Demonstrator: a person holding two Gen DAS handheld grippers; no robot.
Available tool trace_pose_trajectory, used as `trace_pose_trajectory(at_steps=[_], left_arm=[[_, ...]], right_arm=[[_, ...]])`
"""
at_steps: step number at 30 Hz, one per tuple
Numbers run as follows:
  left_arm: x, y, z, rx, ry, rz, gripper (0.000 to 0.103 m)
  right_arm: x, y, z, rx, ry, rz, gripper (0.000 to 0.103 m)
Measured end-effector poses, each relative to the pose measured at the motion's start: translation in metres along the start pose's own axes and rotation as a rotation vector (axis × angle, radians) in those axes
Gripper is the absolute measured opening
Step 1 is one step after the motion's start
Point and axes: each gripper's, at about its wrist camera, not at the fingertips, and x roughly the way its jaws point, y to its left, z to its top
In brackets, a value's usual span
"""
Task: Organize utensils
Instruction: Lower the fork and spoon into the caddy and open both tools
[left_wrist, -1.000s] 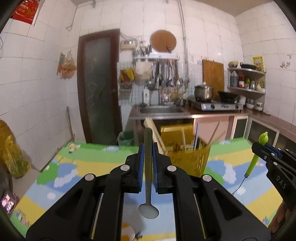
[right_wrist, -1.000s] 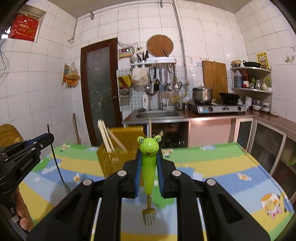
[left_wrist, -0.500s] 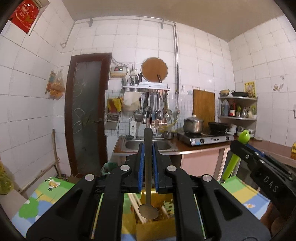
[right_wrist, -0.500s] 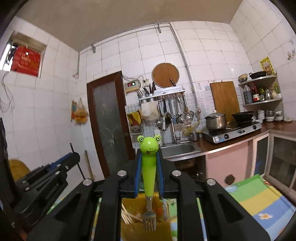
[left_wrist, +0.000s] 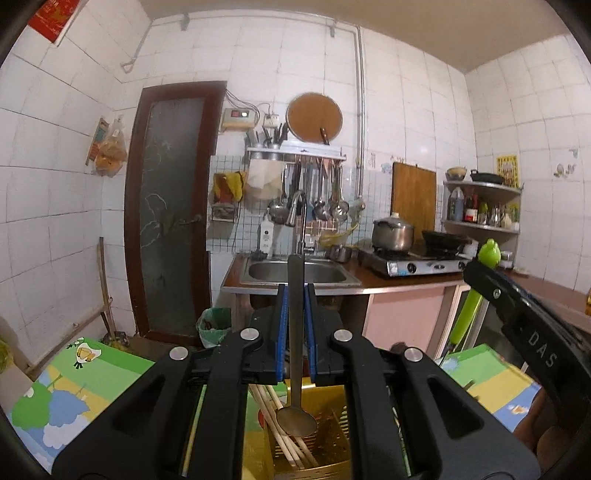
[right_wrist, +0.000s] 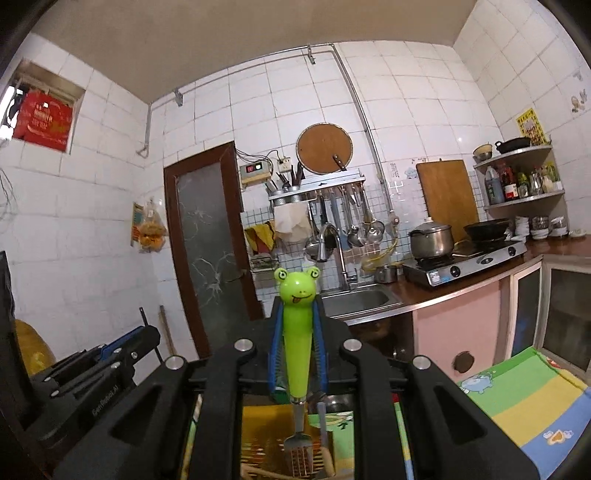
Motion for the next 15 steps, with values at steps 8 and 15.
trace_pose_trajectory(at_steps=[8, 15], left_arm=[[0.022, 0.003, -0.021, 0.030, 0.069, 0.006, 0.008], [0.039, 0.002, -0.034, 0.057, 0.130, 0.017, 0.008]], right_arm=[[0.026, 0.003, -0.024, -0.058, 0.080, -0.034, 0.016], [0.041, 0.008, -0.039, -0.100, 0.180, -0.066, 0.015]])
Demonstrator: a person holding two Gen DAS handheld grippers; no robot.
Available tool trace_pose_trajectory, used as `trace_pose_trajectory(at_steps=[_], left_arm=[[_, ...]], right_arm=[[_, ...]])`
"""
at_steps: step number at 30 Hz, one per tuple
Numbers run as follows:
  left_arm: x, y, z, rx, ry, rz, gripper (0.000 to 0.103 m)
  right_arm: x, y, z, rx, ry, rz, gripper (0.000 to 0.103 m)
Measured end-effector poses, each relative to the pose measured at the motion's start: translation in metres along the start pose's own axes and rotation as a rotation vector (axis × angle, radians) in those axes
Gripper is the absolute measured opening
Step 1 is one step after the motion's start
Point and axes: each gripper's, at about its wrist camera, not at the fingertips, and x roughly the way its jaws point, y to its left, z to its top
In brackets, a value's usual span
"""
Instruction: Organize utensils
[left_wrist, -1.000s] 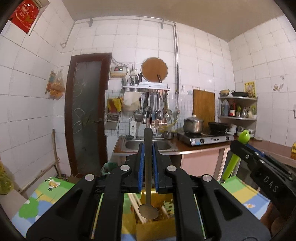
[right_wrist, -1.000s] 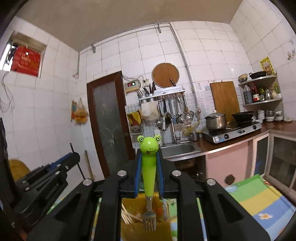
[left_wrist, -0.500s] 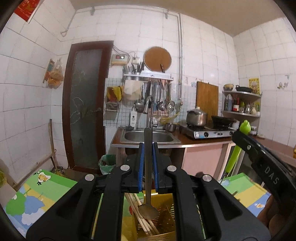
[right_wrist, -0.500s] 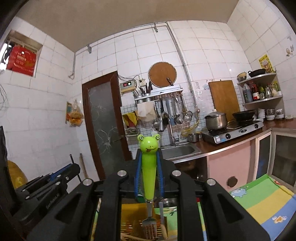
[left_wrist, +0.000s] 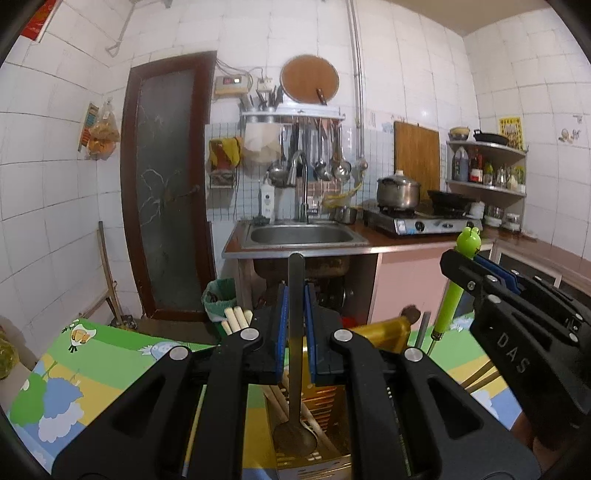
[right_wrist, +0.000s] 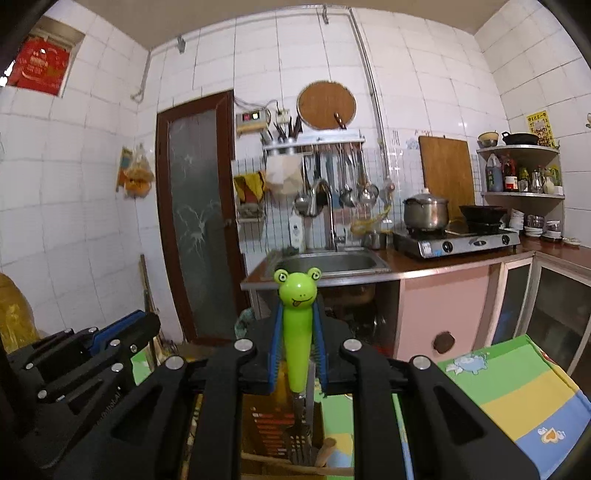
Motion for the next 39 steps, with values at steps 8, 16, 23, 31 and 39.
trace_pose_trajectory(at_steps=[8, 16, 23, 31, 39], left_arm=[[0.006, 0.001, -0.006, 0.001, 0.047, 0.004, 0.008], [-0.010, 0.021, -0.003, -0.020, 0.090, 0.039, 0.009], [-0.080, 0.040, 0.014, -0.047, 0.016, 0.111, 0.089], [-0.163, 0.040, -0.024, -0.054, 0.053, 0.070, 0.098], [-0.223, 0.036, -0.100, -0.066, 0.083, 0.047, 0.098]], right_arm=[[0.015, -0.003, -0.011, 0.014, 0.143, -0.038, 0.015], [0.016, -0.008, -0.010, -0.021, 0.241, -0.048, 0.028], [-0.048, -0.027, 0.025, 0.005, 0.190, -0.100, 0.064], [-0.141, -0.031, 0.006, -0.006, 0.141, -0.098, 0.090], [-0.212, -0.006, -0.076, -0.039, 0.140, -0.071, 0.098]])
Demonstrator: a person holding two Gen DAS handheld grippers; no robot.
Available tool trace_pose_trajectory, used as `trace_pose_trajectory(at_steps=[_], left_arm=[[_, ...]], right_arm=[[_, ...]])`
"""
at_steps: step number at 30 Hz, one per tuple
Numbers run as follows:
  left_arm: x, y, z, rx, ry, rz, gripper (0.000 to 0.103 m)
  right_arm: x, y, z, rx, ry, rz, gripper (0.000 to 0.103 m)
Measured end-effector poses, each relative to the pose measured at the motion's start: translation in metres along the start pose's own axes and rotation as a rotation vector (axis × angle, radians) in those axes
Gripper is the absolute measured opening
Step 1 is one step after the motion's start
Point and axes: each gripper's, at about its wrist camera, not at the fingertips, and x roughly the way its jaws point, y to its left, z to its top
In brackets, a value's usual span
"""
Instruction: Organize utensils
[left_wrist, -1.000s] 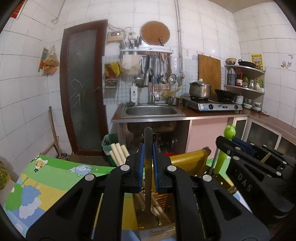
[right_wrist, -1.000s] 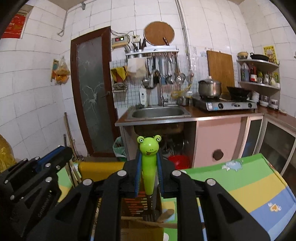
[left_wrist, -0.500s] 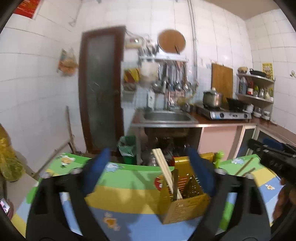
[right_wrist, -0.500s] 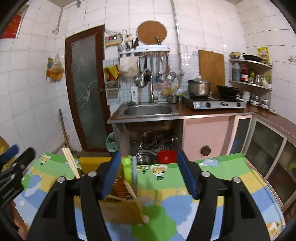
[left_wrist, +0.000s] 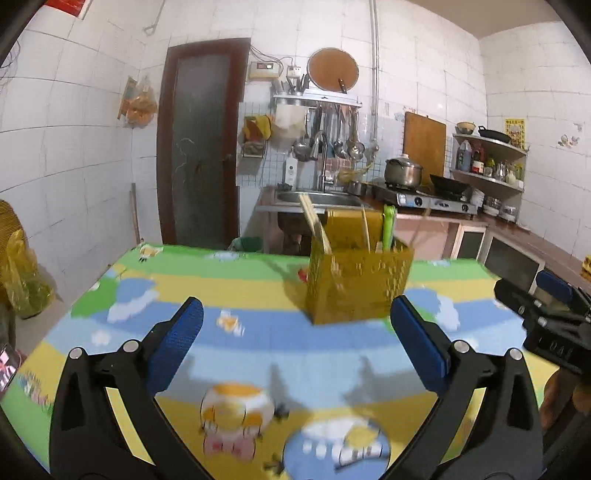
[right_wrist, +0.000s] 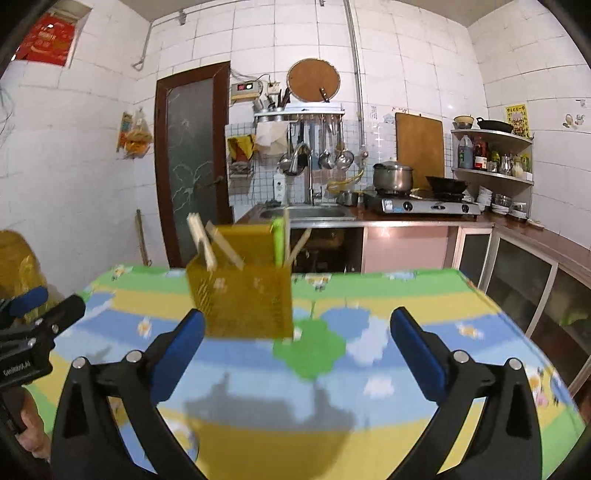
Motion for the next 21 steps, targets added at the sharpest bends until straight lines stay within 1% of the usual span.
trace_pose_trajectory(at_steps=[3, 5, 7, 12, 15, 21], left_arm=[[-0.013, 0.003, -0.023, 0.000, -0.013, 0.012, 0.098], [-0.017, 0.004, -0.032, 0.002, -0.024, 0.021, 0.098], [-0.020, 0.006, -0.039, 0.008, -0.032, 0.026, 0.098], [-0.020, 0.006, -0.056, 0.034, -0.057, 0.060, 0.098], [-0.017, 0.004, -0.062, 0.038, -0.055, 0.064, 0.098], [-0.018, -0.002, -0.066, 0.070, -0.082, 0.057, 0.098]], right_arm=[[-0.011, 0.009, -0.033, 0.004, 0.029, 0.010, 0.098], [-0.016, 0.010, -0.046, 0.008, 0.035, 0.012, 0.098], [-0.022, 0.012, -0.056, 0.010, 0.015, 0.008, 0.098], [-0.026, 0.022, -0.070, -0.040, -0.029, -0.013, 0.098], [-0.023, 0.023, -0.077, -0.034, -0.025, -0.014, 0.098], [-0.025, 0.024, -0.076, -0.036, -0.029, -0.019, 0.098]])
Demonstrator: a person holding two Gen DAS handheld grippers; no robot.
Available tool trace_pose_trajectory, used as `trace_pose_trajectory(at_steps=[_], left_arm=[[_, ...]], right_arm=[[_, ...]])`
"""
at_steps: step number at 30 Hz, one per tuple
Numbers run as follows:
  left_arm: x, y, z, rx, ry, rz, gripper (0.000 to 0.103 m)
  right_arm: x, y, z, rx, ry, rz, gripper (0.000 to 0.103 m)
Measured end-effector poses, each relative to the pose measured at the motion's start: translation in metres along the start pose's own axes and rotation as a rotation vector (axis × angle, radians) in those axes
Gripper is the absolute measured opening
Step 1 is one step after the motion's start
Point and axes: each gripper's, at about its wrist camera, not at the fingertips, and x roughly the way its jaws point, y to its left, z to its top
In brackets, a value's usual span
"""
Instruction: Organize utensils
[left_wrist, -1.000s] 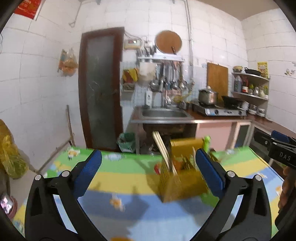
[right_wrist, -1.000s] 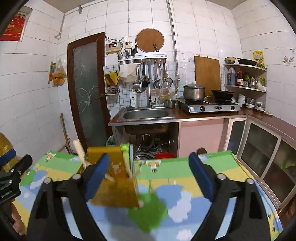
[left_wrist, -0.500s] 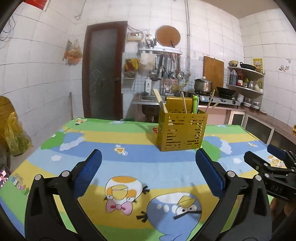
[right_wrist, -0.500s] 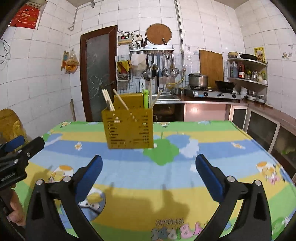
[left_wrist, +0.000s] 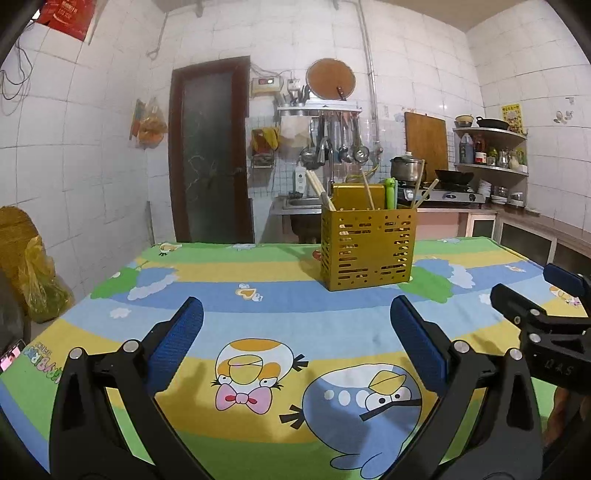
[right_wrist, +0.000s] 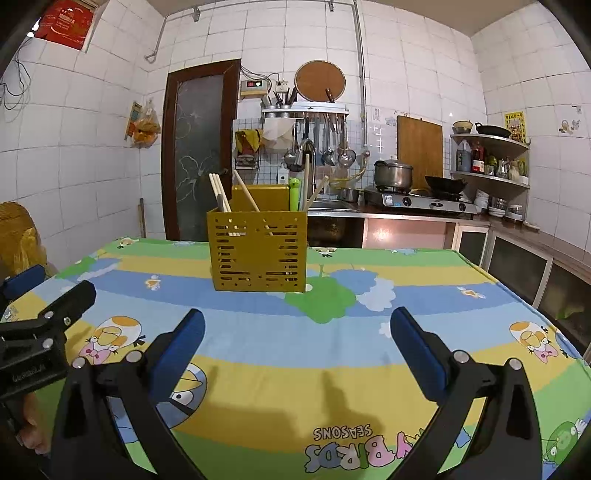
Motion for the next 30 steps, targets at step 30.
trace_pose_trajectory(at_steps=[30], left_arm=[[-0.0012, 0.0039, 0.0005, -0.023, -0.006, 0.017, 0.098]], right_arm=[[-0.0070, -0.0030, 0.0009, 0.013, -0.029, -0.017, 0.098]])
